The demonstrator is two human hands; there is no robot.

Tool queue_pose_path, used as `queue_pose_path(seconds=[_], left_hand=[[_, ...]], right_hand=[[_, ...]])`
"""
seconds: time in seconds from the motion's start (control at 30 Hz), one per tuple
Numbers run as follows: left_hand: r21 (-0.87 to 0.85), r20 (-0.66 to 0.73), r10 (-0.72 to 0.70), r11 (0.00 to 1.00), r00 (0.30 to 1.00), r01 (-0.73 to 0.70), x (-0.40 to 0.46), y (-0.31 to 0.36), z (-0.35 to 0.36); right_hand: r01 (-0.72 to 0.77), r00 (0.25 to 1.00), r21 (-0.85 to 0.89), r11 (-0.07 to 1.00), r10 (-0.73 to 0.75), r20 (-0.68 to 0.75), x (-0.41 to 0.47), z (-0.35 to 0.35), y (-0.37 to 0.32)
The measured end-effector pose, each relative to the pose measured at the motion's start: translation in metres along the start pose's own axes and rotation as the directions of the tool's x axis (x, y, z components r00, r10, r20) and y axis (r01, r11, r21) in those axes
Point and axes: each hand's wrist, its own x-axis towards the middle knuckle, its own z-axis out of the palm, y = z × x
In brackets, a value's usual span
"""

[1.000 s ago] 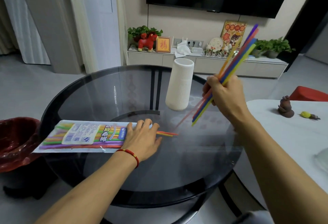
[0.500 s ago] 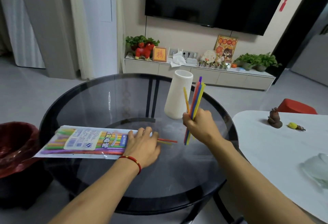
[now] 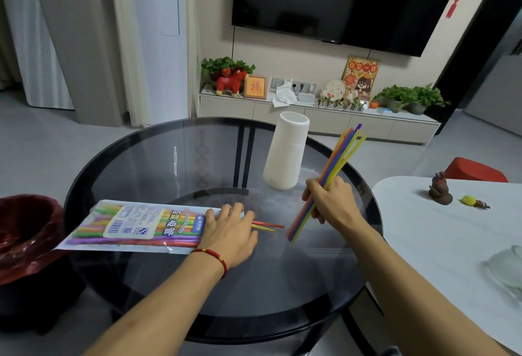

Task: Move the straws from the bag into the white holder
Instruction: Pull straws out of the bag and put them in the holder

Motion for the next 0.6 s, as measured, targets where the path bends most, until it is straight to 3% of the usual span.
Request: queue_pose_path(seconds=[0.07,0.2,0.3,0.47,0.6], left_hand=[[-0.002,0.002,0.001,1.000,1.000,-0.001,0.000,0.000,0.000],[-0.004,-0.006,0.003,1.000,1.000,-0.003,0.000,-0.001,0.001],[-0.004,-0.009,0.003,1.000,1.000,-0.003,0.000,-0.002,0.000],[-0.002,-0.021,0.006,1.000,1.000,-0.006,-0.001,-0.002,-0.001],[-0.013,-0.020,0.000,1.000,1.000,0.000,-0.002,-0.002,-0.001]], right_hand=[[0.065,0.996,0.019,0.998,-0.064,-0.055,-0.002,-0.001,-0.001],[0.155,0.987,-0.147,0.977,-0.146,0.072,-0.012,0.002,-0.004],[0.206,0.978,-0.122,0.971,-0.200,0.058,-0.007,-0.006,-0.017],[0.248,0.933,0.218,0.944,-0.172,-0.317,0.041,-0.036,-0.071],[0.276,0.871,0.324,0.905,-0.093,-0.482,0.082,-0.049,-0.103]])
